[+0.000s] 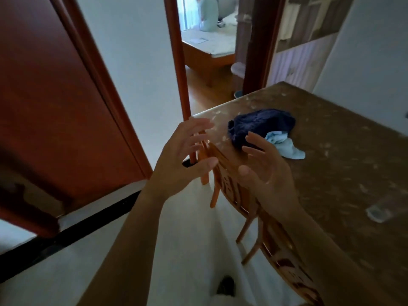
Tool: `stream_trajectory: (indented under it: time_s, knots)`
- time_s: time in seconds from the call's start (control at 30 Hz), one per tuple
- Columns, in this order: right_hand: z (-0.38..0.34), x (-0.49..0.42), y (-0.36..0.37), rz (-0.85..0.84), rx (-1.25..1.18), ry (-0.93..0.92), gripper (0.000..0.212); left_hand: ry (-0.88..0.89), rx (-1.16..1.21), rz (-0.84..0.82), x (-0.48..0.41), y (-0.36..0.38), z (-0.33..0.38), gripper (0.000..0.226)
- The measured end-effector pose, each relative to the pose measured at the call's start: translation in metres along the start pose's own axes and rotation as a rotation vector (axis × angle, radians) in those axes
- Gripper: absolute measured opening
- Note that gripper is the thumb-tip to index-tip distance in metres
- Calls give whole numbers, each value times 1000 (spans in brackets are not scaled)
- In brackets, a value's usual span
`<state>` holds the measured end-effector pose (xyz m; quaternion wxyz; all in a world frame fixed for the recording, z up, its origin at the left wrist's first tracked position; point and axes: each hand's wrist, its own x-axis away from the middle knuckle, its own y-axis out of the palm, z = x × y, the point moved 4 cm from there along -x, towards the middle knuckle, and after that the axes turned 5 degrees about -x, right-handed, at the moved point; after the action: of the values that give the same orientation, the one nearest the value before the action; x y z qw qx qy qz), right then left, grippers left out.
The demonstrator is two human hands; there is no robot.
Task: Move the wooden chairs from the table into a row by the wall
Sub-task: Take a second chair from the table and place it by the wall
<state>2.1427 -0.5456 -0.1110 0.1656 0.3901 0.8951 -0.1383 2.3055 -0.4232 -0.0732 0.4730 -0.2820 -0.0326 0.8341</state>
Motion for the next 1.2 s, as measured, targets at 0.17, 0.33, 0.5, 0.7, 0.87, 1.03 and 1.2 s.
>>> stream_trajectory:
  time_s: [0.17,0.33,0.5,0.7,0.87,1.03,1.2]
  knots:
    - [56,-58,-7,122,87,138,77,2,5,-157,-79,6,-75,61]
    - [123,-104,-3,229,208,314,82,58,-251,-373,-152,9,-152,71]
    - [201,-120,12,185,369,530,97,130,-723,-790,-202,44,-257,93]
    - [283,-116,48,-191,803,976,82,107,-902,-1249,-210,93,-360,77]
    - [301,-126,64,-109,1028,982,23,328,-891,-1354,-215,108,-395,24]
    - [297,-129,71,-100,1130,918,26,486,-805,-1423,-217,109,-404,24]
    - [302,-141,87,-118,1280,883,21,662,-804,-1351,-218,113,-402,29]
